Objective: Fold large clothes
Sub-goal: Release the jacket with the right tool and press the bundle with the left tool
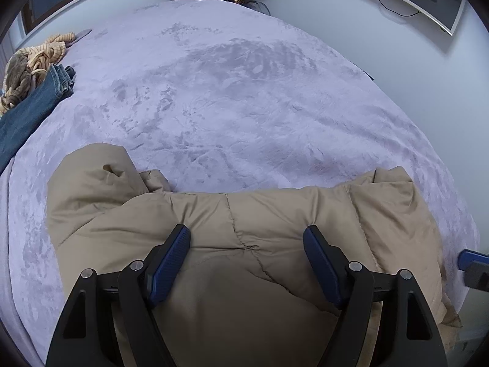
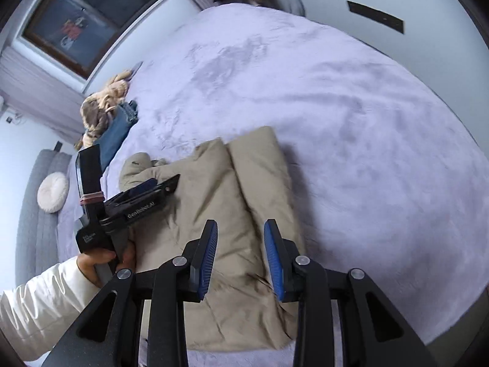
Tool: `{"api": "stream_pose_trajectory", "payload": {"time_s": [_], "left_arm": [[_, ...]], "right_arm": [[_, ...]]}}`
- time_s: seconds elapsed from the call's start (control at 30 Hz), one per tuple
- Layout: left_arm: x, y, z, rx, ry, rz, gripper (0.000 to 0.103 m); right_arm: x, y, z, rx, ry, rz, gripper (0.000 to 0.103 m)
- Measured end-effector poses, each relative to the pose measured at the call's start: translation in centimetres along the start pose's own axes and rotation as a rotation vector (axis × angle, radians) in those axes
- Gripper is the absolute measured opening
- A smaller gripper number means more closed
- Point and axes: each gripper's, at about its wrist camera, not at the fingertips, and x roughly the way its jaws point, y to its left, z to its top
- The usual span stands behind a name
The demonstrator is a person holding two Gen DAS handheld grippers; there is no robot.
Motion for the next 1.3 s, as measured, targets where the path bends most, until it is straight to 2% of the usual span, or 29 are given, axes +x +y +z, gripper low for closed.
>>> {"api": "stream_pose_trajectory", "payload": {"time_s": [0.1, 0.17, 0.3, 0.47, 0.57, 0.63, 0.7, 0.77, 0.8, 0.83, 0.87, 0.97, 1.0, 1.07, 1.2, 1.3], "left_arm": [[-1.4, 0.9, 0.0, -0.022, 0.005, 0.032, 0.078], [-3.3, 1.7, -0.5, -0.058, -0.006, 0.026, 0.078], [-7.1, 3.0, -3.3, -0.112, -0.019, 0.021, 0.078], [-9.5, 3.4, -8.7, -0.151, 0.036, 0.028, 0.078], [-9.8, 4.3, -10.8, -0.245, 0.058, 0.029, 0.078], [-9.7, 5.1, -11.7, -0.332, 0.07, 0.008, 0.078], [-9.5, 5.1, -12.2, -0.357, 0.069, 0.02, 0.084], [-9.3, 4.8, -12.5, -0.359, 0.069, 0.031, 0.086], [-9.2, 4.7, -12.7, -0.365, 0.069, 0.037, 0.086], [-9.2, 4.6, -12.8, -0.369, 0.067, 0.041, 0.086], [-9.1, 4.5, -13.0, -0.373, 0.064, 0.041, 0.089], [-8.8, 4.0, -13.4, -0.392, 0.073, 0.032, 0.093], [-8.7, 3.8, -13.4, -0.39, 0.077, 0.034, 0.093], [-8.9, 3.3, -13.3, -0.373, 0.084, 0.049, 0.093], [-9.1, 3.4, -13.3, -0.381, 0.128, 0.055, 0.093], [-9.7, 3.7, -13.4, -0.384, 0.142, 0.059, 0.093]], "right_arm": [[4.9, 0.6, 0.3, -0.004, 0.105, -0.022, 0.033], [7.0, -0.4, -0.2, 0.0, 0.161, -0.046, 0.033], [7.8, -1.6, -1.1, 0.015, 0.182, -0.026, 0.03], [7.4, -2.1, -1.0, 0.053, 0.209, 0.009, 0.03], [5.3, -1.7, 0.2, 0.041, 0.162, 0.102, 0.04], [4.7, -1.6, 1.7, 0.063, 0.141, 0.178, 0.065], [5.3, -1.3, 3.4, 0.098, 0.153, 0.254, 0.066], [6.7, -0.9, 4.7, 0.123, 0.181, 0.292, 0.066], [7.6, -0.6, 5.2, 0.127, 0.196, 0.279, 0.052], [8.4, -0.5, 5.6, 0.124, 0.211, 0.231, 0.011], [8.9, -0.7, 5.6, 0.128, 0.22, 0.185, 0.006], [9.7, -2.5, 4.7, 0.142, 0.216, 0.105, 0.004], [9.9, -3.2, 4.2, 0.143, 0.225, 0.097, 0.0], [10.3, -4.1, 3.5, 0.154, 0.241, 0.105, 0.0], [9.5, -3.8, 3.5, 0.149, 0.246, 0.096, 0.001], [7.9, -2.3, 3.3, 0.089, 0.25, 0.059, 0.004]]}}
